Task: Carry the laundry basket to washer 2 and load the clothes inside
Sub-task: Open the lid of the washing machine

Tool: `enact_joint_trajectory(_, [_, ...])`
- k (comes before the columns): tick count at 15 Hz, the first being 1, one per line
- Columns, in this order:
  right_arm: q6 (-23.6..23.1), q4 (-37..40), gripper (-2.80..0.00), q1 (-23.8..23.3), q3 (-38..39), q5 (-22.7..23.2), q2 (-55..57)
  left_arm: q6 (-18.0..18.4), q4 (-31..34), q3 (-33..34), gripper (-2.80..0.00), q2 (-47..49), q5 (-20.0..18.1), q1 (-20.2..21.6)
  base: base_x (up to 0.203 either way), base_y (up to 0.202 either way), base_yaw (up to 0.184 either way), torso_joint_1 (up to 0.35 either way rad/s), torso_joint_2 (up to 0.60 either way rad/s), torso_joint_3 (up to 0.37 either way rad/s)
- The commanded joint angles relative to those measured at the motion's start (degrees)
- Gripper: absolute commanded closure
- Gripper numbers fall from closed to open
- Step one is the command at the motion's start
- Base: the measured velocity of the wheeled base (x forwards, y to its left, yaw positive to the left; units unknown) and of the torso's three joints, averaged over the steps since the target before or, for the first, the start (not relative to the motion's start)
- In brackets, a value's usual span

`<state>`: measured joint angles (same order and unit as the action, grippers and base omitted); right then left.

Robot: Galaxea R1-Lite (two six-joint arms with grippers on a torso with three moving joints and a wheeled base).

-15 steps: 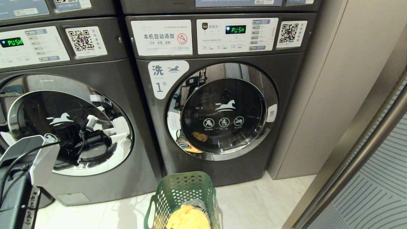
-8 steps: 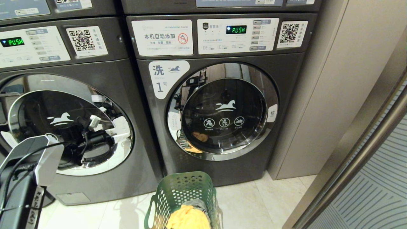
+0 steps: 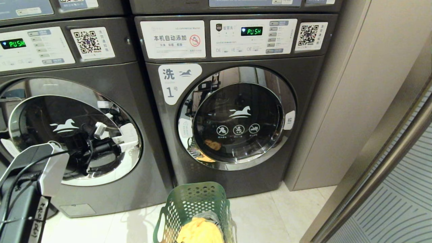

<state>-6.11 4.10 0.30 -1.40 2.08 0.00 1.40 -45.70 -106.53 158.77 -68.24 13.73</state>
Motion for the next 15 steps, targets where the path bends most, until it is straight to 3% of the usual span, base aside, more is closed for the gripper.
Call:
enact_joint_trajectory(1, [-0.04,0.03,0.0,0.05,0.0,0.02,0.09,0.0,-0.4,0.1,-2.8,-0.42,-1.42,-1.35,0.0,0.0,0.0,0.0,0.0,0.0])
enact_joint_trajectory(7, [-0.04,0.03,0.0,0.05,0.0,0.02,0.09,0.0,-2.5,1.46,-2.8,-0.59,-4.37,-1.42,0.0,0.0,0.0,0.0,0.0,0.0])
enact_joint_trajectory(11, [-0.04,0.03,0.0,0.05,0.0,0.02,0.09,0.0,-5.1,5.81,-2.8,-1.88,-6.46,-0.72,0.0,0.0,0.0,0.0,0.0,0.0])
enact_joint_trajectory(15, [-0.04,0.03,0.0,0.05,0.0,0.02,0.09,0.09,-5.98,7.57,-2.8,-2.32,-6.55,-0.46,0.0,0.0,0.0,0.0,0.0,0.0])
